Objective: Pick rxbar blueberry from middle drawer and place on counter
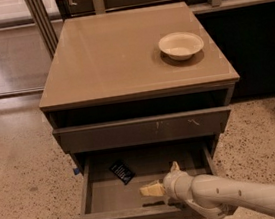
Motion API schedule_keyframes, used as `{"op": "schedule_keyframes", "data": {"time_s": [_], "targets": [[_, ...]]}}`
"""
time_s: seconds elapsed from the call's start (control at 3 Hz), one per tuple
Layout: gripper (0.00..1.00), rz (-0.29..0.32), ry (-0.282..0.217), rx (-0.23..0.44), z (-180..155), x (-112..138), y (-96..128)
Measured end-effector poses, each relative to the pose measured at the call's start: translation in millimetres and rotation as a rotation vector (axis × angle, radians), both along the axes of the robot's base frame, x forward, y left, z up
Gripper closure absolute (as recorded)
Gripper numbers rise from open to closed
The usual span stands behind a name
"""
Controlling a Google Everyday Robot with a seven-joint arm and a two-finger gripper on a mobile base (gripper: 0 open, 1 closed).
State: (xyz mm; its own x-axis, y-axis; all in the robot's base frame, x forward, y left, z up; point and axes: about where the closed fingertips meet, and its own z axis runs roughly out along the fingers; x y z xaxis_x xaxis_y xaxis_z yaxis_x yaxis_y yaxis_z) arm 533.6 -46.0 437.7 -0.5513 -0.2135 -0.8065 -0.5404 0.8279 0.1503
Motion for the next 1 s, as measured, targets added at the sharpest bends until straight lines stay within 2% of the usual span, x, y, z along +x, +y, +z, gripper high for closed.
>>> {"op": "schedule_keyframes", "data": {"time_s": [0.33, 1.0], "targets": [[0.00, -0.021, -0.001, -0.009, -4, -2, 0], [0.00, 0.045, -0.055, 0.008, -17, 6, 48]]}}
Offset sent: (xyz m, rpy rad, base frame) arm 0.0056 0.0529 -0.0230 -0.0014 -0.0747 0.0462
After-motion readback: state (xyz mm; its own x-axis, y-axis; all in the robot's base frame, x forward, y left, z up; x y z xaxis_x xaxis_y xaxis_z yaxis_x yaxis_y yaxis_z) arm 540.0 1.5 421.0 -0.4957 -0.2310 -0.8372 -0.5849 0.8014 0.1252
